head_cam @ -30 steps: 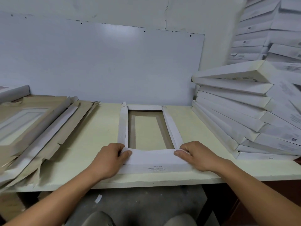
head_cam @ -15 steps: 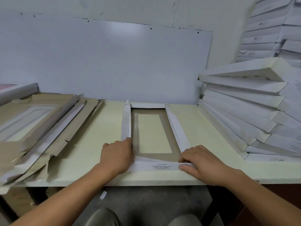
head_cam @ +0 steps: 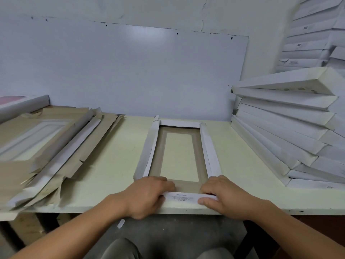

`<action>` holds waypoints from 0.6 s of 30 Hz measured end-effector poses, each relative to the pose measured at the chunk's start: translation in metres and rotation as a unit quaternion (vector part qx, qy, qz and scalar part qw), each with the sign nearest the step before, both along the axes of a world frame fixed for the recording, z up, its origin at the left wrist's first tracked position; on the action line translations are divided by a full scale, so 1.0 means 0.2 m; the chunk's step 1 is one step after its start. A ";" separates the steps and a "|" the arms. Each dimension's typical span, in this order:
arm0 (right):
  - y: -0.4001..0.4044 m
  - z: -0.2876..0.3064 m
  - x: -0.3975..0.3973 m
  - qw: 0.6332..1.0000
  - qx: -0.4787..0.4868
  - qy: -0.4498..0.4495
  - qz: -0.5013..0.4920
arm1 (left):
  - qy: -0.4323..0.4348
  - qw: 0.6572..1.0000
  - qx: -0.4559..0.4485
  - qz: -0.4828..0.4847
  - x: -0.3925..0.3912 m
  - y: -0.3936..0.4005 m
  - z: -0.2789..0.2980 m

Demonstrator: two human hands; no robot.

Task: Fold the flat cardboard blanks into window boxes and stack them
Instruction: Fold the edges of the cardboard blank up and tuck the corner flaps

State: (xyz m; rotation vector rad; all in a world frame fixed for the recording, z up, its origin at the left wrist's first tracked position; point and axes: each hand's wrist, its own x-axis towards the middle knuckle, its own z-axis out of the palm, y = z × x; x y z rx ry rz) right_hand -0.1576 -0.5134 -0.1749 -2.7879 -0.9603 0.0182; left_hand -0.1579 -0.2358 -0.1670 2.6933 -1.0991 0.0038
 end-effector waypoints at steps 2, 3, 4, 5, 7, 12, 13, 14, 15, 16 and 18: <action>-0.03 0.02 0.00 0.998 0.023 0.056 -0.006 | 0.054 0.998 0.020 -0.020 0.00 0.07 0.05; -0.04 0.04 0.00 0.997 0.027 0.072 -0.003 | 0.072 0.997 0.032 -0.023 0.00 0.11 0.07; -0.06 0.05 0.01 0.997 0.025 0.078 0.005 | 0.085 0.995 0.040 -0.021 0.00 0.14 0.08; -0.07 0.07 0.02 0.997 0.020 0.077 0.016 | 0.093 0.995 0.045 -0.017 0.00 0.18 0.10; -0.09 0.09 0.06 0.996 0.016 0.078 0.032 | 0.102 0.993 0.058 -0.004 0.03 0.26 0.11; -0.13 0.16 0.16 0.998 -0.056 0.010 -0.001 | 0.075 0.986 0.143 0.053 0.11 0.49 0.12; -0.14 0.18 0.18 0.997 -0.073 0.006 -0.017 | 0.063 0.984 0.156 0.062 0.12 0.54 0.13; -0.14 0.19 0.19 0.996 -0.087 0.009 -0.033 | 0.052 0.982 0.164 0.073 0.14 0.57 0.13; -0.15 0.20 0.19 0.993 -0.104 0.014 -0.046 | 0.042 0.982 0.163 0.086 0.15 0.60 0.14; -0.15 0.20 0.18 0.991 -0.125 0.019 -0.053 | 0.030 0.982 0.157 0.101 0.17 0.63 0.15; -0.12 0.19 0.17 0.987 -0.154 0.016 -0.047 | -0.027 0.979 0.148 0.136 0.19 0.66 0.17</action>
